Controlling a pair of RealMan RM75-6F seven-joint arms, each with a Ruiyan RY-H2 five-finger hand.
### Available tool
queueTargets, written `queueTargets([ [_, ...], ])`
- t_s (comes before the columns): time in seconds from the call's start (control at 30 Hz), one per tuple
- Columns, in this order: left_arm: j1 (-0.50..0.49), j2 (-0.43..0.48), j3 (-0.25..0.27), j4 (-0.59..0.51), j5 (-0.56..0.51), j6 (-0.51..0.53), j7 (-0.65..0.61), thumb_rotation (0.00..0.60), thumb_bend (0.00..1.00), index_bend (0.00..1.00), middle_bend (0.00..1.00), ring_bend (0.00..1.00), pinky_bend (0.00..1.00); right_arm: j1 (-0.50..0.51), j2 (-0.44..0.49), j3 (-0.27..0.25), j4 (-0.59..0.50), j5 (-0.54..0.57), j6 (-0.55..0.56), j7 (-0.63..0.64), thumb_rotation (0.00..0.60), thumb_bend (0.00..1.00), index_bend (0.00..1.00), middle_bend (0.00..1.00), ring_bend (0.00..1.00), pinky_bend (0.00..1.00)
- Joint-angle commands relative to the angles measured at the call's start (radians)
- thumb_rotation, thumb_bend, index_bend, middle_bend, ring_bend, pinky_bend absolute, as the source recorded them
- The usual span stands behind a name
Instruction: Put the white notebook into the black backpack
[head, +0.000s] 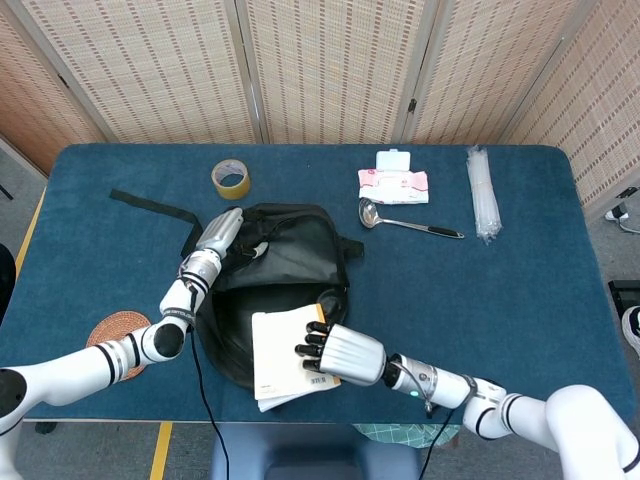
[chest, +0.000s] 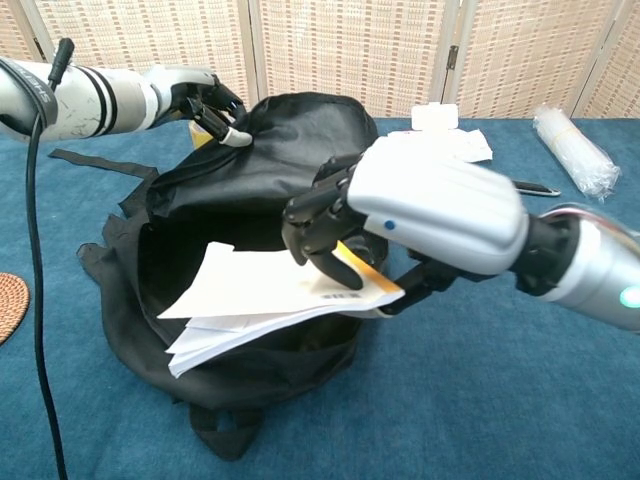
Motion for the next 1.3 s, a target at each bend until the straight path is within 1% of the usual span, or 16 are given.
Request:
queueTargets([
  [0.03,-0.002,0.002,0.001,0.000,-0.006,0.000,-0.001,0.600,0.49,0.68,0.32,0.25,0.07,0.042,-0.076,0.003,0.110,0.026,-0.029,0.035,0.600,0.55,0.77,0.50,0.54,0.38],
  [0.13,-0.003,0.006,0.002,-0.004,-0.013,-0.003,-0.002,0.600,0.48,0.67,0.32,0.25,0.07,0.065,-0.129,0.002,0.201,0.044,-0.043,0.046,0.600,0.55,0.77,0.50,0.53,0.38],
  [0.43,0.002,0.021,0.007,-0.021,-0.011,-0.001,-0.010,0.600,0.49,0.67,0.32,0.25,0.07,0.130,-0.233,-0.004,0.400,0.093,-0.097,0.065,0.600,0.55,0.78,0.50,0.53,0.38],
  [0.6,0.007,0.033,0.009,-0.036,-0.011,0.003,-0.014,0.600,0.49,0.67,0.32,0.24,0.07,0.159,-0.284,-0.011,0.488,0.121,-0.138,0.056,0.600,0.55,0.78,0.50,0.52,0.38],
  [0.73,0.011,0.039,0.012,-0.048,-0.011,0.007,-0.018,0.600,0.48,0.67,0.32,0.24,0.07,0.187,-0.329,-0.010,0.553,0.153,-0.194,0.035,0.600,0.55,0.78,0.50,0.53,0.38],
  [0.9,0.015,0.047,0.014,-0.064,-0.006,0.015,-0.019,0.600,0.48,0.67,0.32,0.24,0.07,0.217,-0.369,-0.016,0.615,0.175,-0.244,-0.022,0.600,0.55,0.78,0.50,0.54,0.38],
  [1.03,0.018,0.055,0.014,-0.077,-0.006,0.018,-0.023,0.600,0.49,0.67,0.32,0.24,0.07,0.234,-0.404,-0.016,0.655,0.202,-0.291,-0.087,0.600,0.55,0.78,0.50,0.53,0.38],
  [1.23,0.023,0.065,0.014,-0.096,0.006,0.024,-0.030,0.600,0.48,0.67,0.32,0.24,0.07,0.255,-0.445,-0.005,0.677,0.242,-0.327,-0.175,0.600,0.55,0.78,0.50,0.50,0.36],
  [1.3,0.025,0.068,0.014,-0.101,0.008,0.025,-0.032,0.600,0.48,0.67,0.32,0.24,0.07,0.258,-0.451,0.001,0.677,0.255,-0.335,-0.200,0.600,0.55,0.77,0.48,0.48,0.33],
])
